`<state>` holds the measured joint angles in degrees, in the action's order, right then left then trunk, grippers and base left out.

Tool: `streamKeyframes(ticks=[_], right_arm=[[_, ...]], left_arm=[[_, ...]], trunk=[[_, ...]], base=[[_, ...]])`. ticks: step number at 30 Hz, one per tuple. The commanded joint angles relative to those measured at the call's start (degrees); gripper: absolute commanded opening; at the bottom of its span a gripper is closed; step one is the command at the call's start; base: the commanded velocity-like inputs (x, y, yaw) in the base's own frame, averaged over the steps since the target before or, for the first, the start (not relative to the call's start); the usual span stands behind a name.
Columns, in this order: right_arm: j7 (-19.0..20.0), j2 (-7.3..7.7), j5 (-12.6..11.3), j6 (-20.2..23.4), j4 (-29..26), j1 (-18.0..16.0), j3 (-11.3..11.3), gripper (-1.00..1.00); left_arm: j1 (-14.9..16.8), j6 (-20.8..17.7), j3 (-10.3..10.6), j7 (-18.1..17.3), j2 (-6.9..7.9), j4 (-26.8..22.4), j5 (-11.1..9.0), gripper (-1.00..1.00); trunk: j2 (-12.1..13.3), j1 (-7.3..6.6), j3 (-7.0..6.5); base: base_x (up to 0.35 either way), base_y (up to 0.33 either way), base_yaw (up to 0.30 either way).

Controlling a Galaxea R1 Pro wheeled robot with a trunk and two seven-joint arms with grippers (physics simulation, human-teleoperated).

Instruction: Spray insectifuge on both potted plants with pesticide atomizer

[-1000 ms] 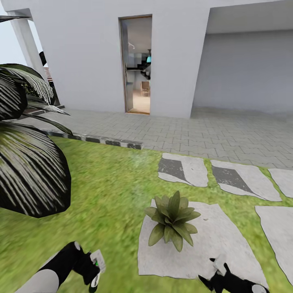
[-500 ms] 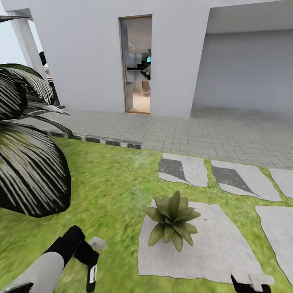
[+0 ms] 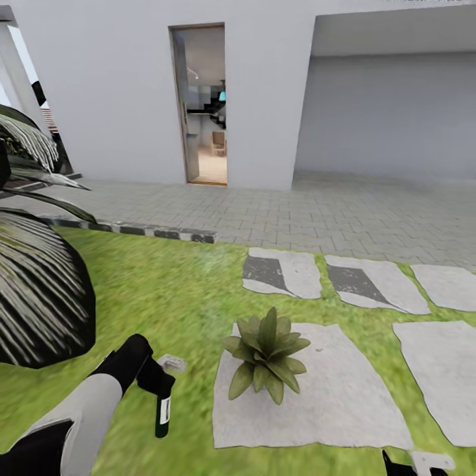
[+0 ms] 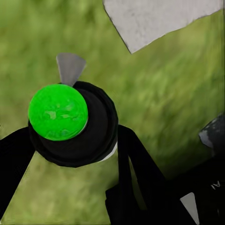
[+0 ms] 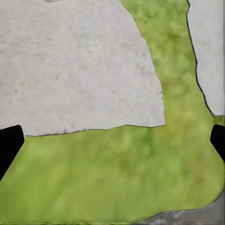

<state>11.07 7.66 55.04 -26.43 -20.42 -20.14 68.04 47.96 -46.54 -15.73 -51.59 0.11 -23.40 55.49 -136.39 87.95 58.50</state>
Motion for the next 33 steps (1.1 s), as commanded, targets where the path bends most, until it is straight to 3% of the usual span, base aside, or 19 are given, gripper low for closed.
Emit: streamKeyframes(ticks=[1, 4, 6, 9, 12, 22, 33], right_arm=[[0.4, -0.02, 0.2, -0.2, 0.5, -0.1, 0.5, 1.0], [0.4, -0.02, 0.2, -0.3, 1.0, -0.1, 0.5, 1.0], [0.4, -0.02, 0.2, -0.3, 1.1, -0.1, 0.5, 1.0], [0.4, -0.02, 0.2, -0.3, 1.2, -0.1, 0.5, 1.0], [0.4, -0.02, 0.2, -0.3, 1.2, -0.1, 0.5, 1.0], [0.4, -0.02, 0.2, -0.4, 1.3, -0.1, 0.4, 1.0], [0.4, -0.09, 0.2, -0.4, 1.3, -0.1, 0.4, 1.0]], left_arm=[[0.1, -0.4, 0.9, -0.5, -0.12, 0.1, 0.5, -1.0], [0.2, -0.7, 5.2, -1.3, -0.12, 0.4, 0.4, -1.0], [0.1, -1.9, 9.1, -4.6, 0.07, 0.5, 0.4, -1.0], [0.0, -2.5, 11.2, -9.8, 0.53, 0.3, 0.7, -1.0], [-0.3, -2.6, 11.8, -12.0, 0.79, -0.1, 1.0, -1.0], [-0.6, -2.6, 14.2, -12.2, 0.62, -0.3, 1.0, -1.0], [-0.7, -2.4, 14.3, -12.1, 0.27, -0.3, 1.0, -1.0]], trunk=[[0.0, -0.01, 0.05], [0.0, -0.01, 0.05], [0.0, -0.01, 0.05], [0.0, -0.01, 0.05], [0.0, -0.01, 0.05], [0.0, -0.01, 0.05], [0.0, -0.01, 0.05]], base=[[0.0, 0.0, -0.299], [0.0, 0.0, -0.3], [0.0, 0.0, -0.3], [0.0, 0.0, -0.3], [0.0, 0.0, -0.3], [0.093, 0.074, -0.117], [0.199, 0.008, -0.041]])
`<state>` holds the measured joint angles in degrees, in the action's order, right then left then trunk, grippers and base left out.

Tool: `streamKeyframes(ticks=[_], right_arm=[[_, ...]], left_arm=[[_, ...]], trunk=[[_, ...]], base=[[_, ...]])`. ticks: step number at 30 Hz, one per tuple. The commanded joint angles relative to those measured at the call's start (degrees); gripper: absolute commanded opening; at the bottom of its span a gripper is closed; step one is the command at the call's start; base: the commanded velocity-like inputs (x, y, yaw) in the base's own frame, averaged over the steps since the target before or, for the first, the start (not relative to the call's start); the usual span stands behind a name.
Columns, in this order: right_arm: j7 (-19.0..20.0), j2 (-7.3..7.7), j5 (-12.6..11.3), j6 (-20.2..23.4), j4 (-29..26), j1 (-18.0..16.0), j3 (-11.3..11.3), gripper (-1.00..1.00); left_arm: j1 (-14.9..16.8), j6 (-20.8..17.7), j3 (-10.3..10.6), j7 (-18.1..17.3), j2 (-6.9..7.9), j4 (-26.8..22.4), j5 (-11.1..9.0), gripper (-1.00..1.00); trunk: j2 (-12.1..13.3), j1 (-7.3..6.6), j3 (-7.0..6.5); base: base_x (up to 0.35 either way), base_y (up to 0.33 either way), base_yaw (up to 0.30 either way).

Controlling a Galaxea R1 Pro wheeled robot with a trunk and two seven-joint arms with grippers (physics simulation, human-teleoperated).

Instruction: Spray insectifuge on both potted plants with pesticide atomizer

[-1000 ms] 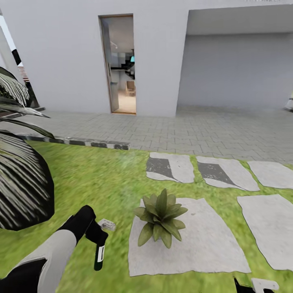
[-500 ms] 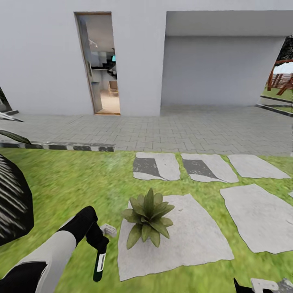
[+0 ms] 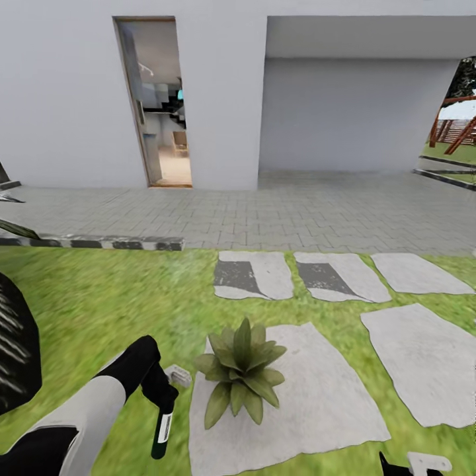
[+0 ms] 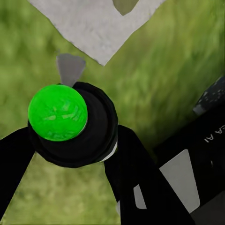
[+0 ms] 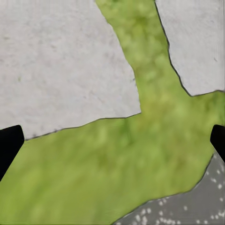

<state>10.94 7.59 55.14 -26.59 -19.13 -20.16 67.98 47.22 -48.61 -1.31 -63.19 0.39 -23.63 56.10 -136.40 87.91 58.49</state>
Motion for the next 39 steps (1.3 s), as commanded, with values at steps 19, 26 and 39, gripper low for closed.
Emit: streamKeyframes(ticks=[19, 26, 39], right_arm=[[0.7, 0.05, 0.4, -0.2, 2.4, -0.1, 0.5, 1.0], [0.7, 0.06, 0.4, -0.2, 2.5, -0.1, 0.5, 1.0], [0.7, 0.06, 0.4, -0.2, 2.6, -0.1, 0.4, 1.0]], left_arm=[[-4.3, 4.6, -0.3, -0.6, 3.96, 0.0, 7.4, -1.0], [-4.3, 4.7, -0.2, -0.4, 3.6, -0.2, 7.5, -1.0], [-7.3, 4.9, -0.8, 4.3, 3.5, 0.3, 6.9, -1.0]], trunk=[[0.0, 0.02, 0.05], [0.0, 0.02, 0.05], [0.0, 0.02, 0.05]], base=[[0.107, 0.018, -0.054], [0.28, 0.105, 0.0], [0.007, 0.003, 0.0]])
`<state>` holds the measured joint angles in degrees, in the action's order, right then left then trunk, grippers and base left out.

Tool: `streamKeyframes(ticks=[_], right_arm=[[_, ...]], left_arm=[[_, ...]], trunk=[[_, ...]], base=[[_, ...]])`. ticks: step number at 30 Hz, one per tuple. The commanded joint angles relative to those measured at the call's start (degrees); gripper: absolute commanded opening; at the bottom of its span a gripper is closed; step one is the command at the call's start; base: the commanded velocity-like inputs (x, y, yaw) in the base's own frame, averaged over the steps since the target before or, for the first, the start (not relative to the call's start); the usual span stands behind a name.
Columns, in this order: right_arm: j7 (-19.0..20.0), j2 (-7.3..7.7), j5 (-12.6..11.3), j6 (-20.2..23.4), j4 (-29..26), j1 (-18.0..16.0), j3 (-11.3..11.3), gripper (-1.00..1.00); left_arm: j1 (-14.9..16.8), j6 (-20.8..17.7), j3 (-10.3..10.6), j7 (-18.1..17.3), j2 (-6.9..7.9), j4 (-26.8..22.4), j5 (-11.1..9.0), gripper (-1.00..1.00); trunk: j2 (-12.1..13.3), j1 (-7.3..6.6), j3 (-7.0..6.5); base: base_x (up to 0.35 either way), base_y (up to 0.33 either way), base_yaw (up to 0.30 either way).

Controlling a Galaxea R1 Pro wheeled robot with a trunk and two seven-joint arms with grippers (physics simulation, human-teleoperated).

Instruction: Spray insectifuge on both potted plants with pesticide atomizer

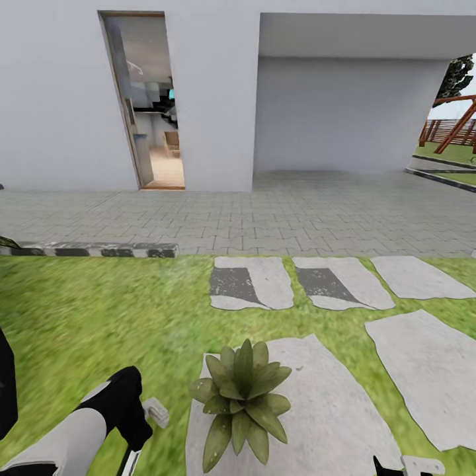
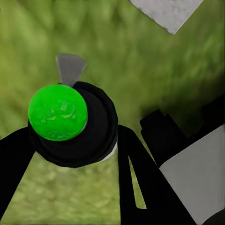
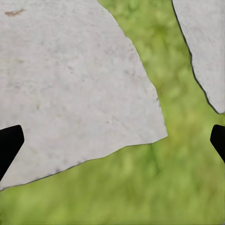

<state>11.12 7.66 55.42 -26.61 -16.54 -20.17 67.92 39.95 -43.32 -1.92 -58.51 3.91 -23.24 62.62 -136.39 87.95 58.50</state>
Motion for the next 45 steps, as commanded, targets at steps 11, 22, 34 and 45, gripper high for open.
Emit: streamKeyframes(ticks=[11, 22, 34, 45], right_arm=[[0.5, -0.01, 0.1, -0.2, 0.0, 0.0, 0.5, 1.0], [0.5, -0.01, 0.1, -0.2, 0.0, 0.0, 0.5, 1.0], [0.5, -0.01, 0.1, -0.2, 0.0, 0.0, 0.5, 1.0], [0.5, -0.01, 0.1, -0.2, 0.0, -0.1, 0.5, 1.0]], left_arm=[[0.0, -0.9, -0.5, -0.8, -1.13, -7.6, 0.0, -1.0], [-1.2, 7.3, -0.4, -0.5, -0.6, -2.4, 0.1, -1.0], [-0.1, 8.9, 0.1, -6.7, -1.41, -7.6, 1.0, -1.0], [0.7, 3.6, 0.2, -8.8, -1.85, -7.6, 7.6, -1.0]], trunk=[[0.0, -0.01, 0.05], [0.0, -0.01, 0.05], [0.0, -0.01, 0.05], [0.0, -0.01, 0.05]], base=[[0.0, 0.0, 0.0], [0.0, 0.0, 0.0], [0.0, 0.0, 0.0], [0.0, 0.0, 0.092]])
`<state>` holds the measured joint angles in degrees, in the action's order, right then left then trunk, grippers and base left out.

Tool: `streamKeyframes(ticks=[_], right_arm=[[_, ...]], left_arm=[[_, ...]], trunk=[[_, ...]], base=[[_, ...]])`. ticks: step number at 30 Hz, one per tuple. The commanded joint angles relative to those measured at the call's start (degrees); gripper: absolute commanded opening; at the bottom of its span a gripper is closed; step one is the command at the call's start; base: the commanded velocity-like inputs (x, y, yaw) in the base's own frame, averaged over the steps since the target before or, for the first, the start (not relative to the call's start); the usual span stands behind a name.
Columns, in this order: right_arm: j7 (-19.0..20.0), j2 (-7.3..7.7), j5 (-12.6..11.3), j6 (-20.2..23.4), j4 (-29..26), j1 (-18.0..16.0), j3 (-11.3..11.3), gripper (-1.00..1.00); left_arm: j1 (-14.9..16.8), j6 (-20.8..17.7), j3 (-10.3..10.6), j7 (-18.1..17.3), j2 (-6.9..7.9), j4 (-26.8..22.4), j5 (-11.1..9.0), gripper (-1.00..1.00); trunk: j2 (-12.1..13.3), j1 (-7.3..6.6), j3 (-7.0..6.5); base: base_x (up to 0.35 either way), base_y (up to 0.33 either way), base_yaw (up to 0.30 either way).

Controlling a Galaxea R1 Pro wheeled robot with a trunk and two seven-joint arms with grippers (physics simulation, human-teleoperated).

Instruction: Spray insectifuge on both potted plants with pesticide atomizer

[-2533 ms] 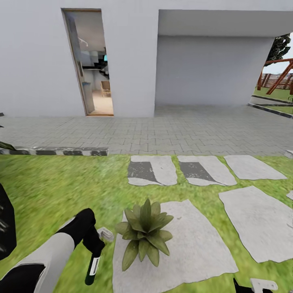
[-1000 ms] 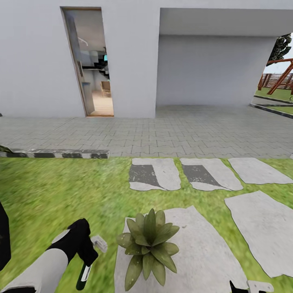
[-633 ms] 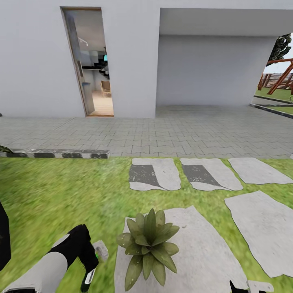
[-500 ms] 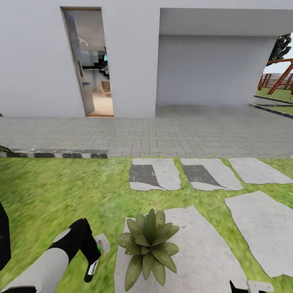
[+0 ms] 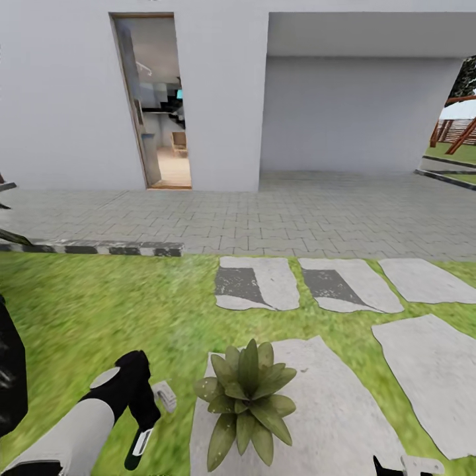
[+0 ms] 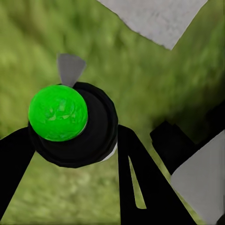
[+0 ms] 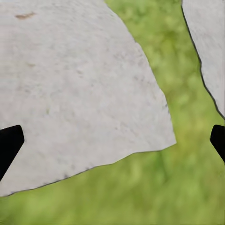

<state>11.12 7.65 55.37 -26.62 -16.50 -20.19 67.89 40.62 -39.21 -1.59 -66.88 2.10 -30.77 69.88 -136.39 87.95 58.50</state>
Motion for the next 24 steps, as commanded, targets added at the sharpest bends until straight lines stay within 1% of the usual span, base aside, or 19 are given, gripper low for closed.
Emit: streamKeyframes(ticks=[1, 7, 12, 15, 18, 24], right_arm=[[0.5, -0.01, 0.1, -0.2, 0.0, 0.0, 0.5, 1.0], [0.5, -0.01, 0.1, -0.2, -0.1, 0.0, 0.5, 1.0], [0.5, -0.01, 0.1, -0.2, -0.1, -0.1, 0.5, 1.0], [0.5, -0.01, 0.2, -0.2, 0.0, 0.0, 0.5, 1.0], [0.5, -0.01, 0.2, -0.2, 0.0, -0.1, 0.5, 1.0], [0.5, -0.01, 0.2, -0.2, 0.0, 0.0, 0.5, 1.0]], left_arm=[[0.1, -0.6, -0.2, -0.4, -0.05, -0.1, 0.4, -1.0], [0.2, -0.8, -0.3, -0.5, -0.07, -0.1, 0.4, -1.0], [0.2, -0.9, -0.3, -0.5, 0.01, -0.1, 0.4, -1.0], [0.2, -1.1, -0.3, -0.5, 0.01, -0.1, 0.4, -1.0], [0.2, -1.4, -0.3, -0.4, 0.01, -0.1, 0.4, -1.0], [0.0, -1.6, -0.3, -0.1, 0.1, 0.0, 0.4, -1.0]], trunk=[[0.0, -0.01, 0.05], [0.0, -0.01, 0.05], [0.0, -0.01, 0.05], [0.0, -0.01, 0.05], [0.0, -0.01, 0.05], [0.0, -0.01, 0.05]], base=[[0.0, 0.0, 0.094], [0.0, -0.013, 0.02], [0.076, -0.211, 0.005], [0.045, -0.259, 0.165], [-0.176, -0.181, 0.255], [-0.315, -0.024, 0.276]])
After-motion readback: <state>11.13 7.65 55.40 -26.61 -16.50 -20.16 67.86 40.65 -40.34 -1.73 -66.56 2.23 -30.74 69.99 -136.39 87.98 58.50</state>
